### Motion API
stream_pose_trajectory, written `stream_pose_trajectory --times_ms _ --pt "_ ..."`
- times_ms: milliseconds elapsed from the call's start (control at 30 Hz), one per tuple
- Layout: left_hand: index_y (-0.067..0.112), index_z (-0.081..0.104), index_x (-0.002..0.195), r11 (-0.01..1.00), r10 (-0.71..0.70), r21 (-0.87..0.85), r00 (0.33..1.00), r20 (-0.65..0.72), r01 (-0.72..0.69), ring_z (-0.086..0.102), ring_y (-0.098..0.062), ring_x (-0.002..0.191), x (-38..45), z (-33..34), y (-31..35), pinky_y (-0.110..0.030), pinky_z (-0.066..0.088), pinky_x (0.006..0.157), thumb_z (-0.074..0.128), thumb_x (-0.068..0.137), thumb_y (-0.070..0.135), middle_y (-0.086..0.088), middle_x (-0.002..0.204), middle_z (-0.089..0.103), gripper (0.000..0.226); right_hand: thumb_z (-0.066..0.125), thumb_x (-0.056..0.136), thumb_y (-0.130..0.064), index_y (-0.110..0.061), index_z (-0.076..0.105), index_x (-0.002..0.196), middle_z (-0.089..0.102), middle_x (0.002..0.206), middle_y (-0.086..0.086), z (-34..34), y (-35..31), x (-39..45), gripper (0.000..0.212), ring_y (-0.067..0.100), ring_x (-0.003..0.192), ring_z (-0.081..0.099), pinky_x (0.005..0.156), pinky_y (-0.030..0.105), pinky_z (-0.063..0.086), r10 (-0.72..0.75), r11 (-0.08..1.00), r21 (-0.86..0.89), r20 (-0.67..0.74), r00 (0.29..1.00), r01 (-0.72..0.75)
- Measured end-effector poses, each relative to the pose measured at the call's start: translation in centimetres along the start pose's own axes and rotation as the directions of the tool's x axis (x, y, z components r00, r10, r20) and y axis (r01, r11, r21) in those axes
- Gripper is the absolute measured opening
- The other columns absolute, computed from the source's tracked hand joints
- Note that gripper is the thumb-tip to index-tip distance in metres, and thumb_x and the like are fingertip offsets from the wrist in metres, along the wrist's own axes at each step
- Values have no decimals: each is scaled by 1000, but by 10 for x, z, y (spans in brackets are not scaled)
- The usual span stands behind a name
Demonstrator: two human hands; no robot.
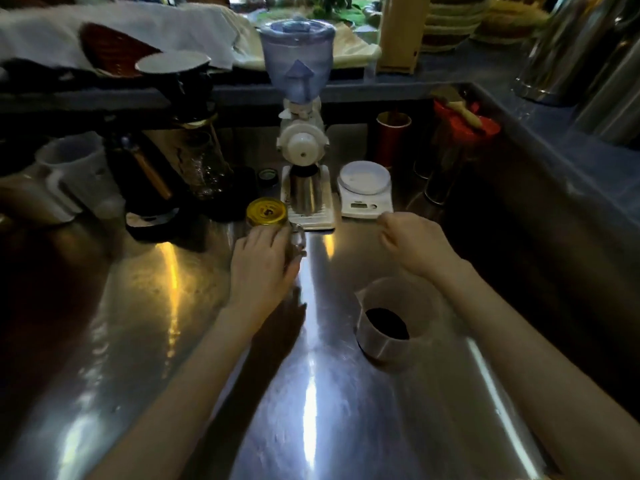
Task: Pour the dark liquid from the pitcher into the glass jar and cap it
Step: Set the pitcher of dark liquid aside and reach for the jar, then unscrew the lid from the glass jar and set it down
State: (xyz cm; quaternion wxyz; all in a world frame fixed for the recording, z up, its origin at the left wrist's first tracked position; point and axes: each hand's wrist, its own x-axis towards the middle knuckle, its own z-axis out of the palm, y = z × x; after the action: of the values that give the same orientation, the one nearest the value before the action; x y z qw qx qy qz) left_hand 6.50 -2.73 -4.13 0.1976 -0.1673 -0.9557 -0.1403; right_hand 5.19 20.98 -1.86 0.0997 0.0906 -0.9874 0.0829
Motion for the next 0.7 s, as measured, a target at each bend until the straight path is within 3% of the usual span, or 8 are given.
stream_pose_trajectory --times_ms 167,300,367,433,500,600,700 --pt "7 33 136 983 -183 -14 983 17 183 33 -29 132 1 7 -40 -44 29 103 61 81 34 -13 143 39 68 47 90 -21 -10 51 119 59 116 17 20 -36 44 32 34 102 54 74 38 45 -116 989 98 56 992 110" --pt "10 19 142 963 -264 -23 955 136 269 18 -25 140 9 23 -62 -39 17 114 62 79 41 -11 152 24 83 51 89 -23 -14 48 122 57 120 16 40 -59 70 35 33 106 53 82 41 49 -165 973 187 149 975 136" --pt "11 23 140 903 -319 -224 921 224 367 27 -25 136 16 32 -68 -42 24 111 72 72 36 -12 148 32 87 51 90 -24 -13 46 124 55 124 16 50 -66 81 36 33 106 54 84 45 50 -150 969 226 232 961 96" --pt "12 33 134 746 -395 -416 849 352 520 46 -25 123 22 38 -70 -43 39 101 80 63 28 -11 135 50 87 51 90 -21 -9 45 124 55 124 19 59 -70 89 37 35 106 55 84 45 51 -136 968 242 293 946 65" --pt "11 41 127 692 -427 -427 807 408 582 57 -24 110 27 45 -72 -41 48 92 82 60 26 -10 121 61 80 52 89 -19 -5 48 119 57 119 21 66 -72 96 33 35 103 56 84 45 51 -134 960 276 328 935 41" --pt "12 52 119 685 -430 -458 821 375 567 61 -20 100 31 52 -75 -36 51 86 81 60 28 -7 111 67 67 52 89 -18 -4 55 102 61 104 21 75 -74 104 20 33 91 58 73 39 50 -148 955 293 341 928 45" --pt "12 57 114 676 -444 -463 818 365 573 63 -18 92 35 56 -76 -34 52 81 81 60 26 -6 104 69 60 53 88 -15 -5 57 90 59 94 20 80 -75 108 11 32 82 57 61 32 40 -149 963 265 342 928 57"
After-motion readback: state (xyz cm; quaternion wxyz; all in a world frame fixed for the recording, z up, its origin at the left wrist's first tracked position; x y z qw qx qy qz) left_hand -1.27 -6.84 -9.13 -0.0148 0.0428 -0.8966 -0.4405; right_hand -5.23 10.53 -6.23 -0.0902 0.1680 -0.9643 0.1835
